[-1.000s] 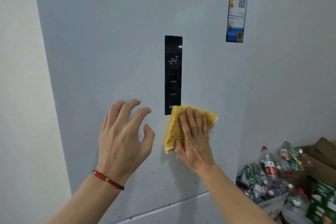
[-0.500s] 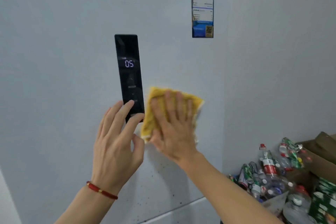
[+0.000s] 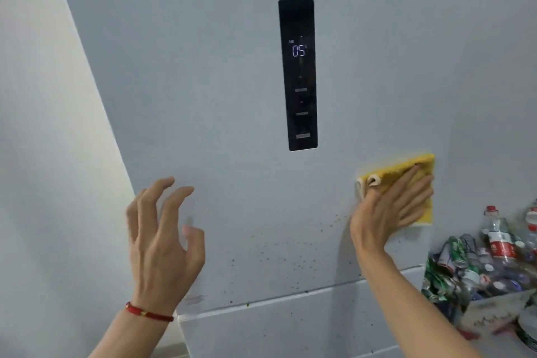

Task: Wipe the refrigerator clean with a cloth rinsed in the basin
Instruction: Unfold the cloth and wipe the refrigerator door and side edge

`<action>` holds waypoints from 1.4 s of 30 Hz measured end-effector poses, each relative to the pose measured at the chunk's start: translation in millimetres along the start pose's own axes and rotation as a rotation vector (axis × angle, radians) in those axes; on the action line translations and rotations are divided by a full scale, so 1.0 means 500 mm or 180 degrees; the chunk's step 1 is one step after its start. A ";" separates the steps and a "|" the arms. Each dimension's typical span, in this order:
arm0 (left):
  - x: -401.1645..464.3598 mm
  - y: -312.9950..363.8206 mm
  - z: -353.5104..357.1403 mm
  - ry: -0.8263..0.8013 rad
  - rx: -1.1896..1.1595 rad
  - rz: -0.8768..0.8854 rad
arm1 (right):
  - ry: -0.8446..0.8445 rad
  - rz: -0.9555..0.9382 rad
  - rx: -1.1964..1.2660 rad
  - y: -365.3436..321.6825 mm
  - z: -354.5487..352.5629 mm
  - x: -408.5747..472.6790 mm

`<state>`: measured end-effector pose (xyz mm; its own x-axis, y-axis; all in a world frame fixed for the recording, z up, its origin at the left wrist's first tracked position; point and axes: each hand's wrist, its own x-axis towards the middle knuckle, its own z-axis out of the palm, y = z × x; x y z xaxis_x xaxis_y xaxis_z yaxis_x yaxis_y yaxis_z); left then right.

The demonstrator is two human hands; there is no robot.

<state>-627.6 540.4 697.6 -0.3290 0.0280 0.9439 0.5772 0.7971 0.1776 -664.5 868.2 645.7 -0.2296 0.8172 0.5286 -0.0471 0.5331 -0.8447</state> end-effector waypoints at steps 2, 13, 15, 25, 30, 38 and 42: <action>-0.016 -0.044 -0.020 0.0044 -0.0242 -0.0622 | -0.0193 -0.0478 -0.0151 -0.063 0.030 -0.100; -0.063 -0.111 -0.034 -0.0549 -0.1857 -0.2779 | -0.1369 -0.4481 -0.0973 -0.204 0.149 -0.465; -0.079 -0.094 -0.027 -0.0542 -0.1964 -0.2832 | -0.1266 -0.4638 -0.1072 -0.166 0.118 -0.414; -0.108 -0.089 0.015 -0.0553 -0.2368 -0.2832 | -0.1228 -0.1461 -0.1141 0.196 -0.078 -0.018; -0.103 -0.097 0.020 -0.0611 -0.2945 -0.2702 | -0.0712 0.1034 0.0198 0.183 -0.083 0.034; -0.098 -0.097 -0.009 -0.0956 -0.3647 -0.2512 | -0.0747 0.0779 0.0163 0.000 0.023 -0.234; -0.105 -0.141 -0.029 -0.1165 -0.3738 -0.2928 | -0.0942 -0.0926 -0.0263 -0.158 0.129 -0.505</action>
<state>-640.1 474.0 639.6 -0.9494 0.0902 0.3009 0.2650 -0.2847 0.9213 -665.4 605.6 573.3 -0.4881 0.5384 0.6869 -0.0757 0.7579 -0.6479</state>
